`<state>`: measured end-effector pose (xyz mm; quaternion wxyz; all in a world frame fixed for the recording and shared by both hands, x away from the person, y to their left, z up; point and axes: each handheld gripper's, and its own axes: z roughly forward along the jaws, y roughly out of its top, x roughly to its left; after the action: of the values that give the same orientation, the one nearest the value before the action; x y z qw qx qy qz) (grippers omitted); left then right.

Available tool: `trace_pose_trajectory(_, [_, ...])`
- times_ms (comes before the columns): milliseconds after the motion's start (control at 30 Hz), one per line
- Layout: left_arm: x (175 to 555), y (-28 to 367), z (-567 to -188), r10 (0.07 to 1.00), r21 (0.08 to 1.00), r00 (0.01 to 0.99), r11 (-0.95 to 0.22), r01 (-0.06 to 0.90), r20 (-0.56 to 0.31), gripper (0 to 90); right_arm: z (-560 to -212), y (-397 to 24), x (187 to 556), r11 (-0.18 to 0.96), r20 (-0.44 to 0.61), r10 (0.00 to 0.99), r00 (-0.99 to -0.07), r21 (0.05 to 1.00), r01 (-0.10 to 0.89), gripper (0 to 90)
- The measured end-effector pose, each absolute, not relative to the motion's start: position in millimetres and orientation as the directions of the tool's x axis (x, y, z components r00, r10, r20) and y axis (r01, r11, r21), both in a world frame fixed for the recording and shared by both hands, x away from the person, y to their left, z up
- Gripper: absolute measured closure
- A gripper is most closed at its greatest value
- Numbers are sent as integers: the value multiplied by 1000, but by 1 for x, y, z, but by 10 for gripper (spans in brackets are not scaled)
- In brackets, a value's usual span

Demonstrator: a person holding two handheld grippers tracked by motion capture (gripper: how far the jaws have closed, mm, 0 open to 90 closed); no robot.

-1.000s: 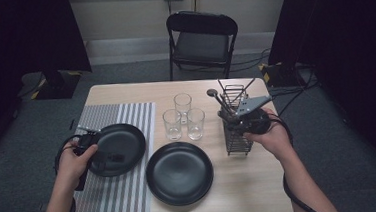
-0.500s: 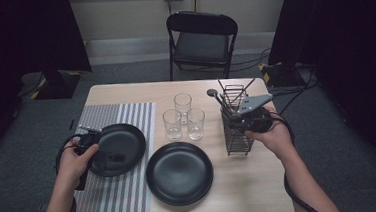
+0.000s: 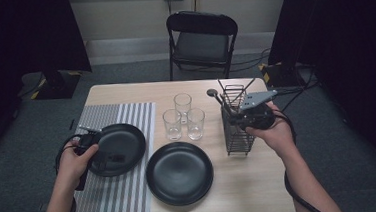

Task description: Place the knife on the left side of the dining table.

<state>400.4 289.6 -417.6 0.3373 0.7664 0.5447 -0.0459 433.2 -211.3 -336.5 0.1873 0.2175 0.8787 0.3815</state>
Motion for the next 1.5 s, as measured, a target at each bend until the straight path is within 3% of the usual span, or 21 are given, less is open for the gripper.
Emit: trace_pose_trajectory(1500, [399, 286, -418, 797, 465, 411, -188, 865, -443, 228, -280, -205, 432, 501, -107, 588, -802, 826, 258, 799])
